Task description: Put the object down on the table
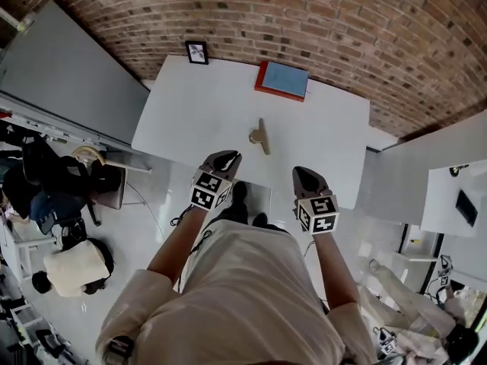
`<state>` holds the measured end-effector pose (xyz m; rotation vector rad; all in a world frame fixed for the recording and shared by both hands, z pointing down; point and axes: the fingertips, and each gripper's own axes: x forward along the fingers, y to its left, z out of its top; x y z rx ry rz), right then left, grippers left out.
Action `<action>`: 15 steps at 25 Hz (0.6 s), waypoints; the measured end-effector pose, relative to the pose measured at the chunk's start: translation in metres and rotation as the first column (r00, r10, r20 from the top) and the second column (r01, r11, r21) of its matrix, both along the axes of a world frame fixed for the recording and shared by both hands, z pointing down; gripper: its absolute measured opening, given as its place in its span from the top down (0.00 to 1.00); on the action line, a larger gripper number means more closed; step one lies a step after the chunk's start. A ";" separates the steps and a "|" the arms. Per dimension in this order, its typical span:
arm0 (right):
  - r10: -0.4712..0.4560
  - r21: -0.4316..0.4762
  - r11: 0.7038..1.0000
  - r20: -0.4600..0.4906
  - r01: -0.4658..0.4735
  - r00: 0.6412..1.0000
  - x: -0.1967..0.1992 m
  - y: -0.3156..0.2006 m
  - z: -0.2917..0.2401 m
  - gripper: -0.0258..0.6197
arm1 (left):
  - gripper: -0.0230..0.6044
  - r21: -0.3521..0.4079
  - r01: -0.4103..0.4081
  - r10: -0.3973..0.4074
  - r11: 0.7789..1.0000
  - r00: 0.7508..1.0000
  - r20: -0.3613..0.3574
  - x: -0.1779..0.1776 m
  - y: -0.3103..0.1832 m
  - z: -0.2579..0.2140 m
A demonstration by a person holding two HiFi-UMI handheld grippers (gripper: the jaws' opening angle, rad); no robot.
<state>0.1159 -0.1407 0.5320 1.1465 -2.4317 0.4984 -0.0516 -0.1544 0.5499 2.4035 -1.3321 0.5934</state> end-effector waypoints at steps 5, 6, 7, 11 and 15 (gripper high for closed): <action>-0.020 0.036 0.999 0.008 0.020 1.000 -0.007 0.013 -0.014 0.96 | 0.94 0.023 0.049 -0.049 0.999 0.999 -0.021 -0.019 0.024 -0.015; -0.025 0.045 0.999 0.008 0.025 1.000 -0.010 0.015 -0.016 0.96 | 0.94 0.031 0.058 -0.058 0.998 0.998 -0.024 -0.024 0.027 -0.019; -0.030 0.053 0.998 0.008 0.029 1.000 -0.012 0.017 -0.019 0.96 | 0.95 0.042 0.066 -0.065 0.997 0.997 -0.029 -0.029 0.030 -0.023; -0.034 0.088 0.996 0.008 0.033 0.999 -0.024 0.024 -0.033 0.96 | 0.97 0.091 0.075 -0.070 0.993 0.996 -0.056 -0.047 0.043 -0.043; -0.016 0.106 0.994 0.012 0.015 1.000 -0.038 0.032 -0.049 0.96 | 0.97 0.128 0.069 -0.058 0.989 0.994 -0.092 -0.067 0.058 -0.065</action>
